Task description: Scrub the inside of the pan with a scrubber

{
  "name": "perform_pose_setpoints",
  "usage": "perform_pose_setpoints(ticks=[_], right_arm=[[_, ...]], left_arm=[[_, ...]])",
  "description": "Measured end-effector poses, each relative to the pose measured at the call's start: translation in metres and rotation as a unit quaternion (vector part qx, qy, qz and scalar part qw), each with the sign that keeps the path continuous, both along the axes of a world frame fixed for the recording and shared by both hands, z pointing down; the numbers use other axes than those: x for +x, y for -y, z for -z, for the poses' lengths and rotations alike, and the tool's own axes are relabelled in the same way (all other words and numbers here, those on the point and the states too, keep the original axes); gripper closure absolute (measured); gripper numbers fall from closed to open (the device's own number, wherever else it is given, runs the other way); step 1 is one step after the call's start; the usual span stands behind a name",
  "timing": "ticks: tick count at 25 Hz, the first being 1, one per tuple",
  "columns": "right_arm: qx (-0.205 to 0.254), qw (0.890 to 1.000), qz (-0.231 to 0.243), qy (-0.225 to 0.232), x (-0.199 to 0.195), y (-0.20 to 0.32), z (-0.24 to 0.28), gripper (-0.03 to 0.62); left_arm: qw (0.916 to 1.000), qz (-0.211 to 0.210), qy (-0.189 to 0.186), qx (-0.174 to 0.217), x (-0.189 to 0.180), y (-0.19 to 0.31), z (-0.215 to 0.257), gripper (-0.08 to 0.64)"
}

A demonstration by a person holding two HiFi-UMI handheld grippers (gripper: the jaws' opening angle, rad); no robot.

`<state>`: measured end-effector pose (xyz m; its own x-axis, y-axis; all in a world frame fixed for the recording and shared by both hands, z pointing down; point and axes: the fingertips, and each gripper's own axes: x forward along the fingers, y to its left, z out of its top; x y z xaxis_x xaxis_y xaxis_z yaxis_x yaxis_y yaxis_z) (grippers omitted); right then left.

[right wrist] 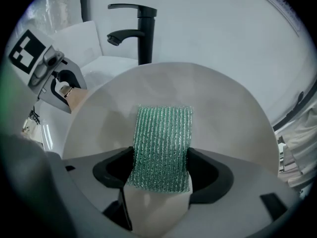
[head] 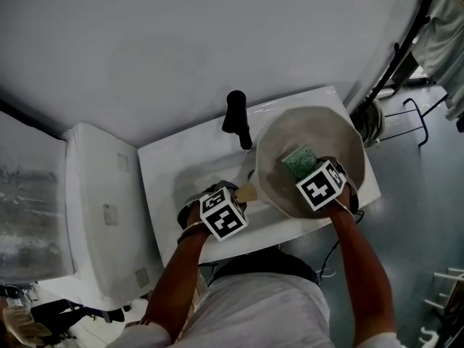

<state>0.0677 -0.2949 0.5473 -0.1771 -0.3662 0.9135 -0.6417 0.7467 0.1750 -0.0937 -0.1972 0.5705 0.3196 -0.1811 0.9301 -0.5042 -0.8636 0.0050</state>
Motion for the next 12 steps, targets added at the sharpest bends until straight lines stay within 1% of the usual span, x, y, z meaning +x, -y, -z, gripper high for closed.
perform_pose_setpoints(ticks=[7,12], right_arm=[[0.015,0.999,-0.031,-0.011,0.03,0.01,0.011,0.25],[0.027,0.999,-0.04,-0.011,0.039,0.01,0.021,0.25]], left_arm=[[1.0,-0.004,-0.002,-0.002,0.0,0.0,0.0,0.408],[1.0,-0.008,-0.001,-0.005,0.0,-0.001,-0.001,0.408]])
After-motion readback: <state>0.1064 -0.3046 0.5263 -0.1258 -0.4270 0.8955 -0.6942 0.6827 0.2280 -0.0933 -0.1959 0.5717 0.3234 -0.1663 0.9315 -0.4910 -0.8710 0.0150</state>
